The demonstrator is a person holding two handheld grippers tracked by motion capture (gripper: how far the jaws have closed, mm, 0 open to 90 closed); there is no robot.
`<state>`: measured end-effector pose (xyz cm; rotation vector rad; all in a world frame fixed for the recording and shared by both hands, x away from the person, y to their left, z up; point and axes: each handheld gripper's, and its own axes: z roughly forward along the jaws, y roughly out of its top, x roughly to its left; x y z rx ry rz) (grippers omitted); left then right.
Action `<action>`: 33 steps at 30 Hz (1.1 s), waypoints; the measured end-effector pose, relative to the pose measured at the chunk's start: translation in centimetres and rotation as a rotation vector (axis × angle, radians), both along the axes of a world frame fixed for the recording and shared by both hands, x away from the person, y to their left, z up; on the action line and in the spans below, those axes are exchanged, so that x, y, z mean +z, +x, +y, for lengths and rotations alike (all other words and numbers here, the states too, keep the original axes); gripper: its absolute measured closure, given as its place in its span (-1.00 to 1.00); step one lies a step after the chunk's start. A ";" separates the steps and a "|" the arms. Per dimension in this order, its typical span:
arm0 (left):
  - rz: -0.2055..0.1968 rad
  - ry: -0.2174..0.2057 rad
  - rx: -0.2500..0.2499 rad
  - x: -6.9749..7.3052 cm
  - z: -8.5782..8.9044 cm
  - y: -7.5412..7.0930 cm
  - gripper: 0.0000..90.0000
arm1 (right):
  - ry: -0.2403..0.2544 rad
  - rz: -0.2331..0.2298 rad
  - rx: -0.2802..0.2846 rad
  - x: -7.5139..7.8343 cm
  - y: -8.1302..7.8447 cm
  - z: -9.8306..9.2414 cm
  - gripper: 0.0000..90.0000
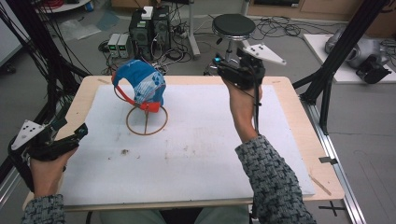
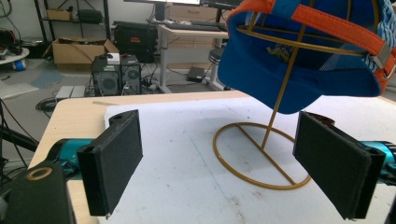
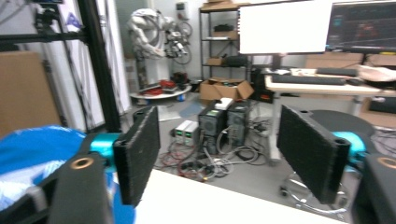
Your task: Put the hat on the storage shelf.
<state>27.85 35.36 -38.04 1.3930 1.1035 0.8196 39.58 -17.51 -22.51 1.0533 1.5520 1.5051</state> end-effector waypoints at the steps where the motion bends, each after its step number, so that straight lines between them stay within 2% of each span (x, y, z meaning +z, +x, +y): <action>1: 0.002 -0.001 0.000 0.0 0.0 0.0 -0.65 | -0.006 -0.004 -0.013 -0.1 -0.3 -0.6 -0.52; 4: 0.005 0.005 -0.003 -0.1 -0.2 0.1 -0.65 | -0.018 -0.015 -0.051 -0.6 -1.3 -2.4 -0.59; 5: 0.005 0.005 -0.002 -0.2 -0.2 0.1 -0.65 | -0.018 -0.015 -0.051 -0.6 -1.3 -2.4 -0.59; 8: 0.004 0.008 -0.002 -0.2 -0.3 0.1 -0.65 | -0.028 -0.021 -0.094 -1.4 -2.5 -4.6 -0.64; 9: 0.004 0.008 -0.002 -0.2 -0.3 0.1 -0.65 | -0.028 -0.021 -0.094 -1.4 -2.5 -4.6 -0.64; 10: 0.003 0.008 -0.003 -0.2 -0.4 0.1 -0.65 | -0.034 -0.023 -0.107 -2.0 -3.1 -5.6 -0.64; 13: 0.006 0.010 -0.002 -0.3 -0.4 0.1 -0.65 | -0.051 -0.027 -0.130 -3.0 -3.9 -7.1 -0.64; 15: 0.007 0.011 -0.002 -0.3 -0.3 0.1 -0.65 | -0.045 -0.026 -0.129 -3.4 -4.1 -7.5 -0.66; 16: 0.007 0.010 -0.001 -0.3 -0.3 0.1 -0.65 | -0.036 -0.019 -0.137 -4.1 -4.5 -8.3 -0.67; 20: 0.009 0.013 0.000 -0.5 -0.4 0.2 -0.65 | -0.015 -0.003 -0.141 -5.8 -5.1 -9.7 -0.71; 21: 0.010 0.013 -0.001 -0.5 -0.5 0.2 -0.65 | -0.015 -0.003 -0.141 -5.8 -5.1 -9.7 -0.71; 23: 0.011 0.020 -0.005 -0.7 -0.7 0.3 -0.65 | 0.003 -0.005 -0.140 -7.0 -5.6 -10.5 -0.72; 27: 0.015 0.025 -0.008 -0.8 -0.8 0.4 -0.65 | 0.019 0.004 -0.141 -8.9 -6.2 -11.4 -0.72; 33: 0.022 0.035 -0.004 -1.2 -1.1 0.6 -0.65 | 0.017 0.021 -0.132 -11.7 -6.8 -12.2 -0.72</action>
